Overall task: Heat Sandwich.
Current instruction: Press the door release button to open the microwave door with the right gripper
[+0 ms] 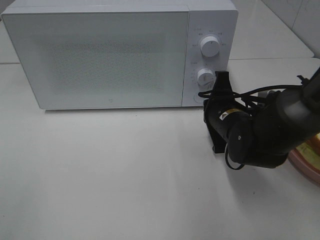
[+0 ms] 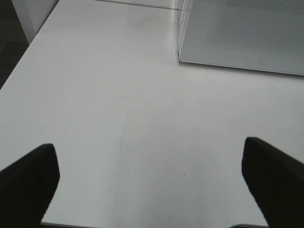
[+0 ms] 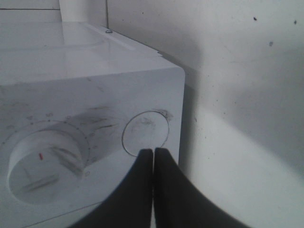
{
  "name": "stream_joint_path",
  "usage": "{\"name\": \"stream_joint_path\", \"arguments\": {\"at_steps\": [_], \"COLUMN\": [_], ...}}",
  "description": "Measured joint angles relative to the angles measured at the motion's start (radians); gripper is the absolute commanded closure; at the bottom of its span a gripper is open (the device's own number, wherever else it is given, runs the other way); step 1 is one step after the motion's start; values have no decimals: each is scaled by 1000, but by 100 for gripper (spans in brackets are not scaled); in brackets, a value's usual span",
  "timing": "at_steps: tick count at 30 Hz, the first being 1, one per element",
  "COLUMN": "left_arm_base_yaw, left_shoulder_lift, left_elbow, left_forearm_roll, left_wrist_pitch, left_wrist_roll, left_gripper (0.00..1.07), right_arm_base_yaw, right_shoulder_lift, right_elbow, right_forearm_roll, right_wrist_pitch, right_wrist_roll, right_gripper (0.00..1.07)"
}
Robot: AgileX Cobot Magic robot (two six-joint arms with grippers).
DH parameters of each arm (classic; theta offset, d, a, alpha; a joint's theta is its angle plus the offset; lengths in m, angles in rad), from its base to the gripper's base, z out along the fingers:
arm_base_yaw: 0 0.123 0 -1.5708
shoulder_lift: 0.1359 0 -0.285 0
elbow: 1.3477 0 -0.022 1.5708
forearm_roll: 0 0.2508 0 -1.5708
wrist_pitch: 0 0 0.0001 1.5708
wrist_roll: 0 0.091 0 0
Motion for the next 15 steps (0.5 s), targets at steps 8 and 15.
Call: {"name": "stream_joint_path", "arguments": {"at_steps": [8, 15], "left_arm_base_yaw": [0, 0], "left_shoulder_lift": [0, 0], "left_elbow": [0, 0], "left_forearm_roll": [0, 0], "left_wrist_pitch": [0, 0], "left_wrist_roll": [0, 0], "left_gripper": [9, 9], "right_arm_base_yaw": [-28, -50], "right_shoulder_lift": [53, 96], "right_elbow": [-68, -132], "right_forearm_roll": [-22, -31], "right_wrist_pitch": [5, 27], "right_wrist_roll": [5, 5], "right_gripper": [107, 107]}}
